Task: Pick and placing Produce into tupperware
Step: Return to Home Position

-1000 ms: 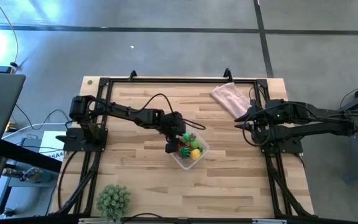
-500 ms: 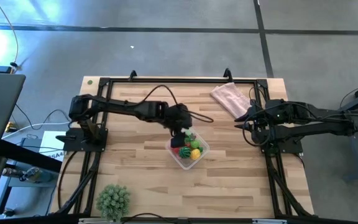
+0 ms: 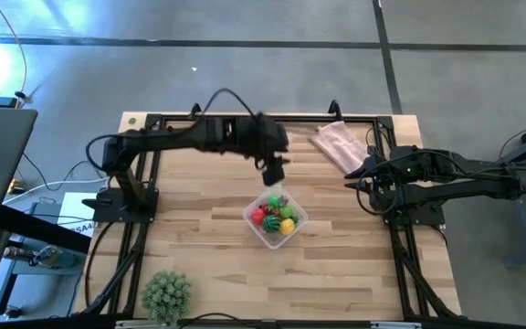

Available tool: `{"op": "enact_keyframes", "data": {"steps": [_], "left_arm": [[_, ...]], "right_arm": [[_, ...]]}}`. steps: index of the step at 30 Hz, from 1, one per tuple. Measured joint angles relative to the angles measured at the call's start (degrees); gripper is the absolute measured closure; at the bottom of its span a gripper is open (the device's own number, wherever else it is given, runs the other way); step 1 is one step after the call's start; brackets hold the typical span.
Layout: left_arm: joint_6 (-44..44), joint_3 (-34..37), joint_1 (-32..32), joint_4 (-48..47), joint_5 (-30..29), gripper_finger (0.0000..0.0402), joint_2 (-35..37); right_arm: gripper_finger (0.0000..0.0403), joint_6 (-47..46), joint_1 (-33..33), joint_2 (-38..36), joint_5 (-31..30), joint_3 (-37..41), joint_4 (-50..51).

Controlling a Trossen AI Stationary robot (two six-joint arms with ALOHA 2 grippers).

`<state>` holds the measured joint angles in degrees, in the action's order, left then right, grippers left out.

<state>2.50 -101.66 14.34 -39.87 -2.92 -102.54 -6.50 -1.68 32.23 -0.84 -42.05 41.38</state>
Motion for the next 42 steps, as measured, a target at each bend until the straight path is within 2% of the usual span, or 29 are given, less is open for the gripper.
{"op": "enact_keyframes", "data": {"steps": [6, 12, 18, 25, 32, 40, 42], "left_arm": [[0.9, -3.7, 6.3, -3.9, 6.4, 0.0280, 0.1], [-0.8, -5.9, 9.6, -8.2, 11.0, 0.0313, 1.2], [-4.0, -6.0, 9.4, -9.5, 12.3, 0.0355, 5.9], [-8.0, -4.5, 4.7, -13.1, 12.8, 0.0399, 12.6], [-9.7, 8.4, 0.7, -7.8, 10.8, 0.0389, 25.9], [-5.2, 31.3, 0.6, 7.1, 8.9, 0.0399, 49.9], [-3.7, 35.9, 0.6, 8.2, 7.5, 0.0397, 55.9]], "right_arm": [[0.0297, 0.0, 0.0, 0.0, 0.0, 0.0, 0.0], [0.0297, -0.1, 0.0, -0.1, 0.5, 0.0, 0.0], [0.0297, -0.1, 0.0, -0.1, 0.5, 0.0, 0.0], [0.0297, -0.1, 0.0, -0.1, 0.5, 0.0, 0.0], [0.0297, -0.1, 0.0, -0.1, 0.5, 0.0, 0.0], [0.0297, -0.1, 0.0, -0.1, 0.4, 0.0, 0.0], [0.0297, -0.1, 0.0, -0.1, 0.5, 0.0, 0.0]]}}
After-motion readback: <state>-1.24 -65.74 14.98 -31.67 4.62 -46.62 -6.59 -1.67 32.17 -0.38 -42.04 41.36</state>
